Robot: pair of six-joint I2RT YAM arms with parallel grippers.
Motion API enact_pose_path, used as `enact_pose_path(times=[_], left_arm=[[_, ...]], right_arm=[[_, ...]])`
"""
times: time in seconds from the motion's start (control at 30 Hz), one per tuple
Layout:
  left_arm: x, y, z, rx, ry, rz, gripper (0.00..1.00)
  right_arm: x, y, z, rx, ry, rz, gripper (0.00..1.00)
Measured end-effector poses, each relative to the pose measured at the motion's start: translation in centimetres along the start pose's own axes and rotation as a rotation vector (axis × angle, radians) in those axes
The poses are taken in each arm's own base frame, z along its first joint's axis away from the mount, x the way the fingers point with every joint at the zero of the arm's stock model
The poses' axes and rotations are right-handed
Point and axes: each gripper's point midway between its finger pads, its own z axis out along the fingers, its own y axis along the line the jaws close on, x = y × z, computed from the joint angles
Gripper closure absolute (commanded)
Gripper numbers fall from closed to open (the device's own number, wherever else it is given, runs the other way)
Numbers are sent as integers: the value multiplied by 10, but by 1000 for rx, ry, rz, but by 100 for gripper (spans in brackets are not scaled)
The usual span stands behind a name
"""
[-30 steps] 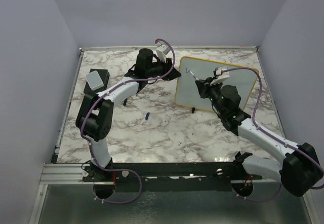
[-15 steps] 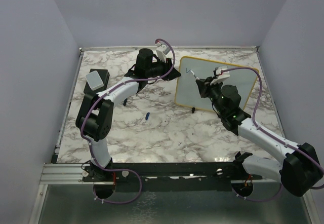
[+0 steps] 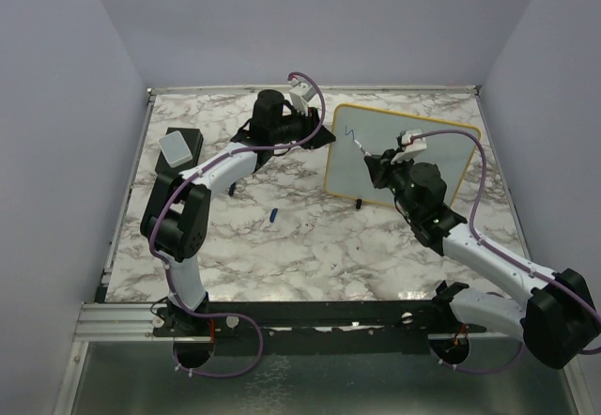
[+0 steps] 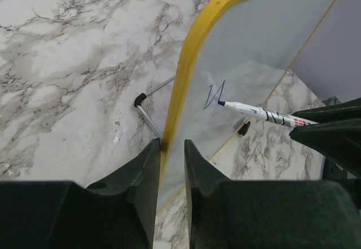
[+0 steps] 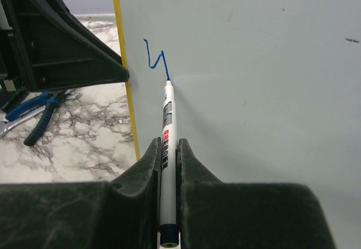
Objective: Write a sentence on the whiteboard
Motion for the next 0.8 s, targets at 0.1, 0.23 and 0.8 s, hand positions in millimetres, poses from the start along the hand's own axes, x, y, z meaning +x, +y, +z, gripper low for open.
enact_pose_path(times=[0.1, 0.23, 0.8], left_arm=[[0, 0, 0, 0, 0, 0, 76], [0, 0, 0, -1, 0, 1, 76], [0, 1, 0, -5, -1, 7, 78]], right_arm=[[6, -1, -2, 3, 14, 4, 99], [6, -1, -2, 3, 15, 4, 99], [-22, -8, 0, 54, -55, -34, 99]])
